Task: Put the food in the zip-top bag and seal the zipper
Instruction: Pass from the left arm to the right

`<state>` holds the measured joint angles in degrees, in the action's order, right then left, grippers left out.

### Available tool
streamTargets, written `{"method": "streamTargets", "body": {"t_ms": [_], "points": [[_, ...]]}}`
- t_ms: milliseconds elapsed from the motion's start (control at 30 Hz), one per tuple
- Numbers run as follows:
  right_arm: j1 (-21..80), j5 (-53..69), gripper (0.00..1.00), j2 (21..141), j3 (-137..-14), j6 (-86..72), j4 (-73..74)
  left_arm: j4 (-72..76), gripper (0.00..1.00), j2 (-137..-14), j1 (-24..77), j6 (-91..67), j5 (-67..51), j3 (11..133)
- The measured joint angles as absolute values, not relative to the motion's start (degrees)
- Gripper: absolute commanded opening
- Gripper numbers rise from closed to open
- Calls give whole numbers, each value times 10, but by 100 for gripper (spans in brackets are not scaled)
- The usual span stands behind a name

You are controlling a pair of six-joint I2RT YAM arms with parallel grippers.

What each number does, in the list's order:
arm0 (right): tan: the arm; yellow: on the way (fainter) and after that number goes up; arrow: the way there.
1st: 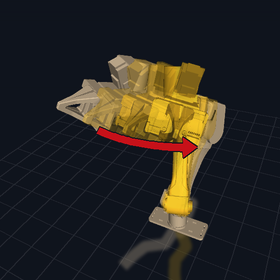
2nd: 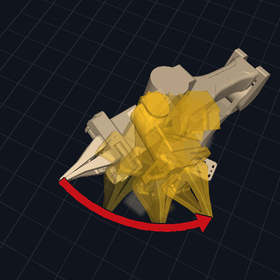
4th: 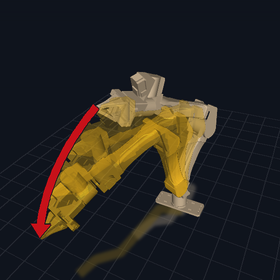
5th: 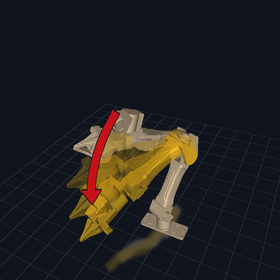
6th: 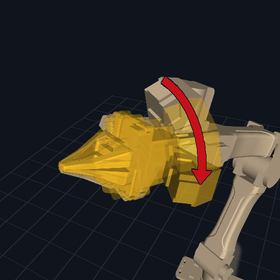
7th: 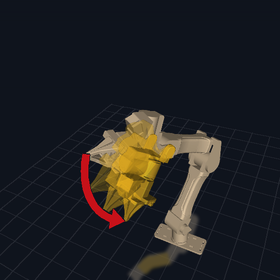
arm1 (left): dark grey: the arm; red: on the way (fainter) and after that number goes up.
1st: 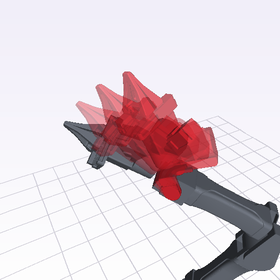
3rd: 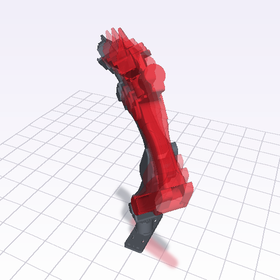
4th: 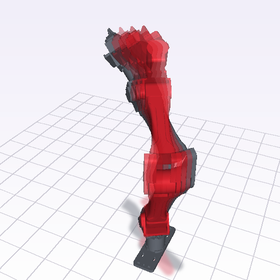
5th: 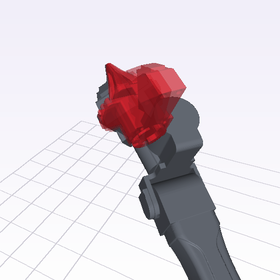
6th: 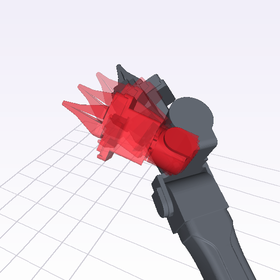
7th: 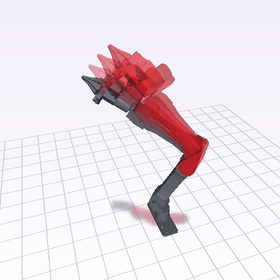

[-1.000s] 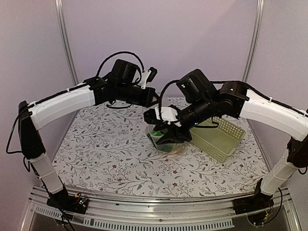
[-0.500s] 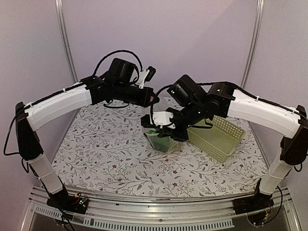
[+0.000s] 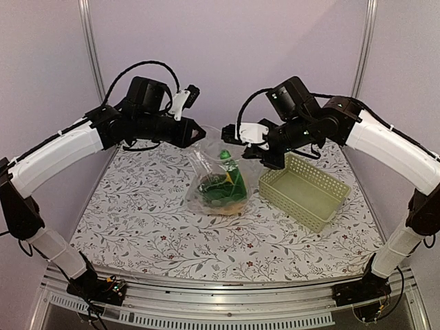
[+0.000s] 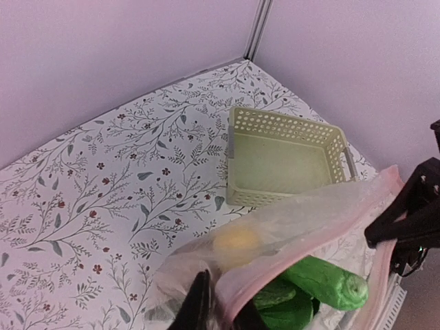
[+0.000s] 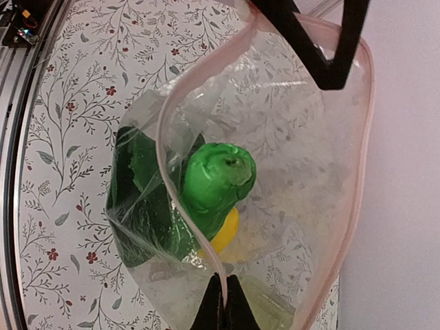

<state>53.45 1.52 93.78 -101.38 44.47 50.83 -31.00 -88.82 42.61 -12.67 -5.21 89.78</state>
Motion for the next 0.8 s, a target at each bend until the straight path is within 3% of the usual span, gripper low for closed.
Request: {"method": "streamTargets", "body": {"t_ms": [167, 200, 233, 300, 533, 800], "points": [[503, 32, 0, 933, -1007, 448, 504, -273, 54, -851, 417, -99, -98, 871], [503, 36, 0, 933, -1003, 448, 504, -255, 67, -842, 416, -92, -108, 856], [503, 37, 0, 933, -998, 448, 503, -236, 73, -830, 416, -87, -117, 835], [503, 42, 0, 933, -988, 448, 501, -186, 77, -795, 416, -79, -130, 768], [499, 58, 0, 933, -947, 446, 497, -1, 80, -649, 415, -77, -119, 484], [495, 78, 0, 894, -939, 444, 494, 222, 67, -679, 397, -94, -145, 376]]}}
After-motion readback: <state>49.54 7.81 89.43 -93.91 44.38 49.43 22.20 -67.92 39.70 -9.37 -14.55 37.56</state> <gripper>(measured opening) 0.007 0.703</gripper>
